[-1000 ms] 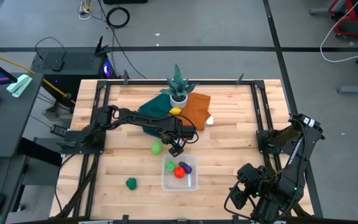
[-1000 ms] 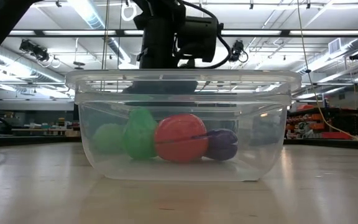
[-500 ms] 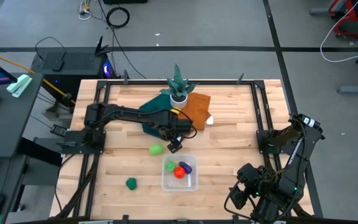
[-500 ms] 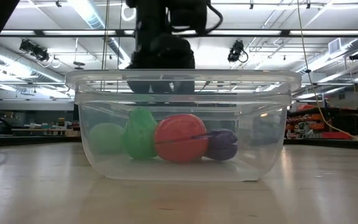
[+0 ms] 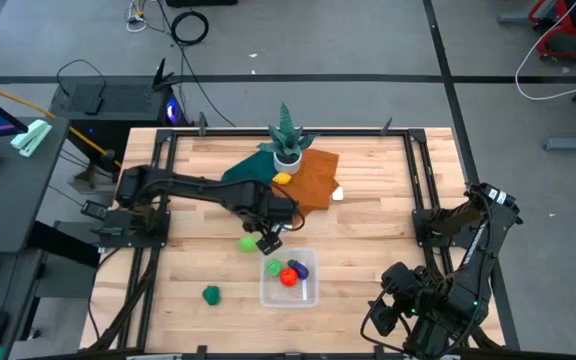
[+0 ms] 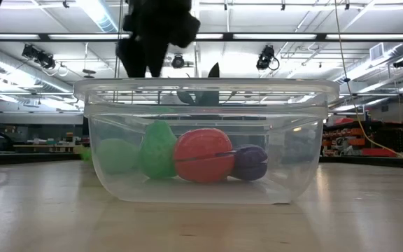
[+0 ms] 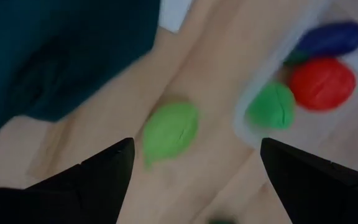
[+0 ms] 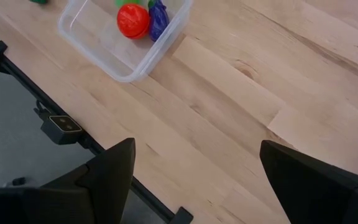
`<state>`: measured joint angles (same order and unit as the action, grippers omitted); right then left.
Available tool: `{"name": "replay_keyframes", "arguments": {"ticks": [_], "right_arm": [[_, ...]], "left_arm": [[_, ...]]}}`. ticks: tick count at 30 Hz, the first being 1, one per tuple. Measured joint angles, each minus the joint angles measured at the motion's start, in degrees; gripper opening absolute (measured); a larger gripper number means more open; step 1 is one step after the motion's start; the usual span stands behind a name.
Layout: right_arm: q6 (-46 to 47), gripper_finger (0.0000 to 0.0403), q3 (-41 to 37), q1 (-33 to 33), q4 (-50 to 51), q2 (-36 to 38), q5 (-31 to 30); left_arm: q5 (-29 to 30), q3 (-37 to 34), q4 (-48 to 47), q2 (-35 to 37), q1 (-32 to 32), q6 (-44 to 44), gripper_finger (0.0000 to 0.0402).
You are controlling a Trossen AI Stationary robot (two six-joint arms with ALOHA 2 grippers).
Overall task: Pick and placing Produce into tupperware
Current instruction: Put the green melon into the transparent bin
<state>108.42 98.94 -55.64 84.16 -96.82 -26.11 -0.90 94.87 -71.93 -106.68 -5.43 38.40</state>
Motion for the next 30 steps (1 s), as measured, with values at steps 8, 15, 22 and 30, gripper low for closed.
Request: {"name": "replay_keyframes", "arguments": {"ticks": [8, 15, 22, 30], "right_arm": [[-0.04, 0.0309, 0.0, 0.0, -0.02, -0.01, 0.02], [-0.1, 0.0309, 0.0, 0.0, -0.02, -0.01, -0.04], [-0.73, 0.0309, 0.0, 0.0, 0.0, -0.02, -1.31], [-2.03, 0.0309, 0.0, 1.22, 0.0, -0.02, -1.36]], "left_arm": [[4.38, 0.0, -5.35, 1.29, -3.98, 1.41, 0.0353], [8.58, -5.17, -12.12, 7.43, -5.46, 1.55, 0.0323], [6.7, -26.74, -2.97, 24.69, -6.32, 9.68, 0.0299], [6.68, -39.05, 16.29, 33.5, -6.41, 5.55, 0.0299]]}}
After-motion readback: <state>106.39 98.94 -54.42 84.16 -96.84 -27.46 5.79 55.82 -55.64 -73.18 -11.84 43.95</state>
